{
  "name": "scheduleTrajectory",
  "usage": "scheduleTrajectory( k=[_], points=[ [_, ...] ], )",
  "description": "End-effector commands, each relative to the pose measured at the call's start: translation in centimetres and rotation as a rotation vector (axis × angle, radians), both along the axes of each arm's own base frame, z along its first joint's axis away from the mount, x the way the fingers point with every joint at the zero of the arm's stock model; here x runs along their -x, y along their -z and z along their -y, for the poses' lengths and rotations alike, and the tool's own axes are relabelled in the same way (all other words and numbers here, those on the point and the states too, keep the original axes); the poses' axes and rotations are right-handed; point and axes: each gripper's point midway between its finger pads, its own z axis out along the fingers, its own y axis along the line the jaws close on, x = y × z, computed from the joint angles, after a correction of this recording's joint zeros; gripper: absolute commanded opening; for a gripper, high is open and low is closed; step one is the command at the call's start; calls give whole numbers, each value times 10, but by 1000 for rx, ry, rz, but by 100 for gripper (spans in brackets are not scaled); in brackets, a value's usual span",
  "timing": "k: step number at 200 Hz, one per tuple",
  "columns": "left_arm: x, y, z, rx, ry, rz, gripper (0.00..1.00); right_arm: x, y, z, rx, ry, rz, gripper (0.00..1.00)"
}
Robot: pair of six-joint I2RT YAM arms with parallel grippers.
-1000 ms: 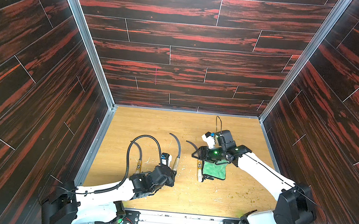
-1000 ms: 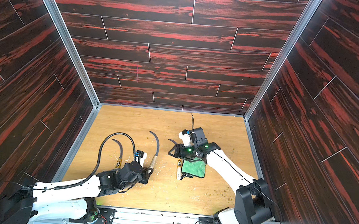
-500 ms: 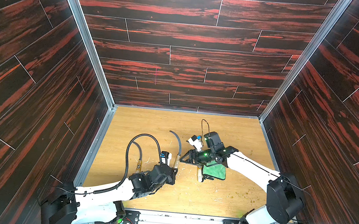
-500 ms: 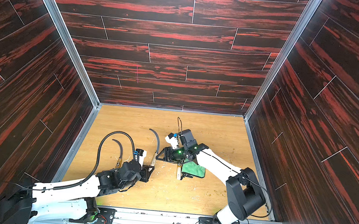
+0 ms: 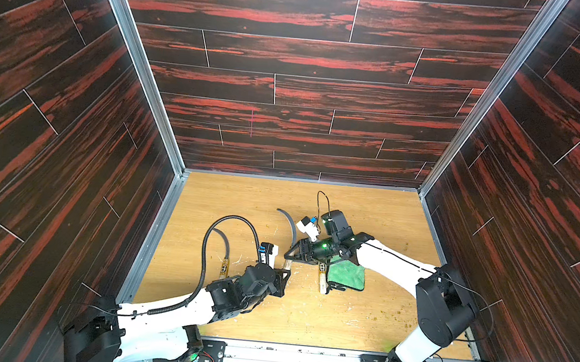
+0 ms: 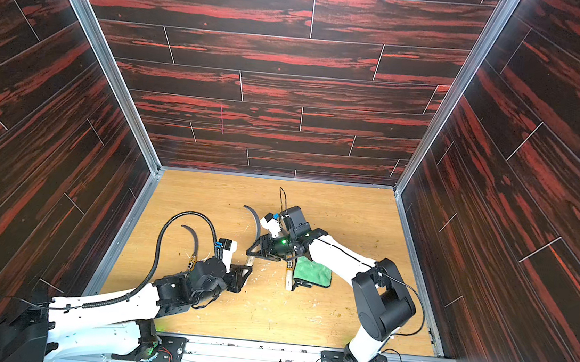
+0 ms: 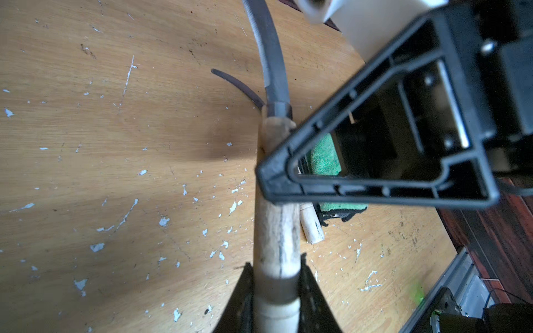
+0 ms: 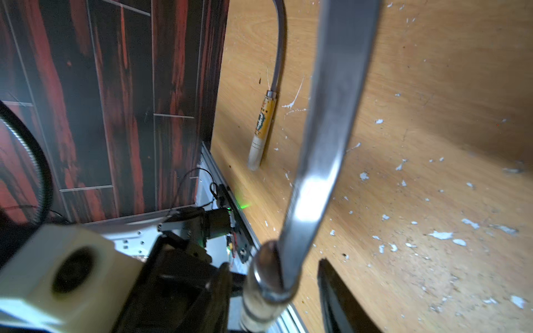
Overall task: Wipe small sickles with rags
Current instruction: Adjust the small sickle.
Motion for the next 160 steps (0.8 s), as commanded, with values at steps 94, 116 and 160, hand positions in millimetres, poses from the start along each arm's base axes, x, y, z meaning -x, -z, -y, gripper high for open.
scheduleTrajectory(
  k=[94, 116, 160],
  points=[
    [-5, -9, -6, 20, -41, 23, 49, 2, -8, -7, 1, -3, 5, 2],
    [-6, -6, -6, 13, -47, 17, 54, 1, -13, -8, -12, 13, 1, 1],
    [-9, 3, 1, -12, -37, -7, 54, 0, -25, -13, -53, 16, -5, 1]
  ],
)
